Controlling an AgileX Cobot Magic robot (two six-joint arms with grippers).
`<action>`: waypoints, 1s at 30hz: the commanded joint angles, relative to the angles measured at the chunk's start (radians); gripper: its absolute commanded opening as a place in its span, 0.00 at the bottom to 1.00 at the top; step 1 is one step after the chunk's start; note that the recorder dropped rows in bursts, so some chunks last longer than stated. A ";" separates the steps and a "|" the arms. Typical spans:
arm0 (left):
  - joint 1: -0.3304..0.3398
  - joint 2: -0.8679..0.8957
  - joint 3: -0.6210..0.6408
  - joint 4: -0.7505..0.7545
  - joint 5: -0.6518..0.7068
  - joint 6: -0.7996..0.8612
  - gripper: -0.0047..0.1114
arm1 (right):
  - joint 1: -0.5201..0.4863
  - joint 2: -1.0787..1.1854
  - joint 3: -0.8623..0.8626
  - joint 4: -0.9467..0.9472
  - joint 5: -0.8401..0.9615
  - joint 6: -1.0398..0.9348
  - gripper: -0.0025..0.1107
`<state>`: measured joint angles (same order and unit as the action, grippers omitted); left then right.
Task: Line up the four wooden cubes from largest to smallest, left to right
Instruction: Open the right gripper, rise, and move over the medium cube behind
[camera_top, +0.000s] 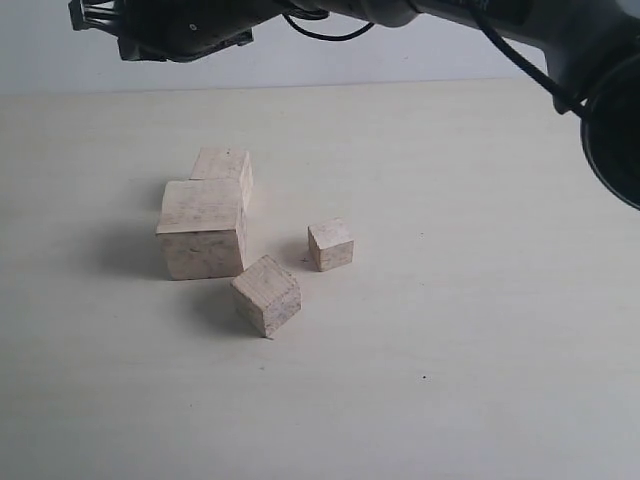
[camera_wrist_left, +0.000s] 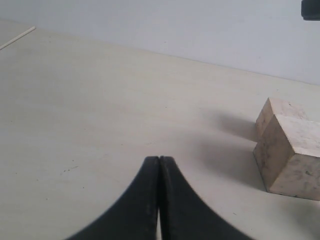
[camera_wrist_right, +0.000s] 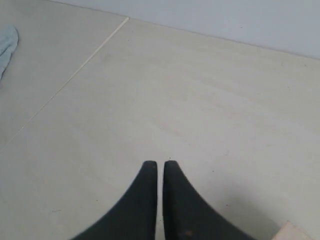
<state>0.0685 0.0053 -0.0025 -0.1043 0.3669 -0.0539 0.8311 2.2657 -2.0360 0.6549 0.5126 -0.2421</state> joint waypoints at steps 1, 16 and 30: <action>0.001 -0.005 0.002 0.004 -0.007 0.000 0.04 | 0.017 -0.008 -0.007 -0.031 0.018 0.036 0.02; 0.001 -0.005 0.002 0.004 -0.007 0.000 0.04 | 0.150 0.059 -0.233 -1.092 0.433 0.985 0.02; 0.001 -0.005 0.002 0.004 -0.007 0.000 0.04 | 0.150 0.182 -0.345 -1.041 0.494 0.983 0.25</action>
<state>0.0685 0.0053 -0.0025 -0.1043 0.3669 -0.0539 0.9837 2.4570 -2.3699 -0.3719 1.0441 0.7441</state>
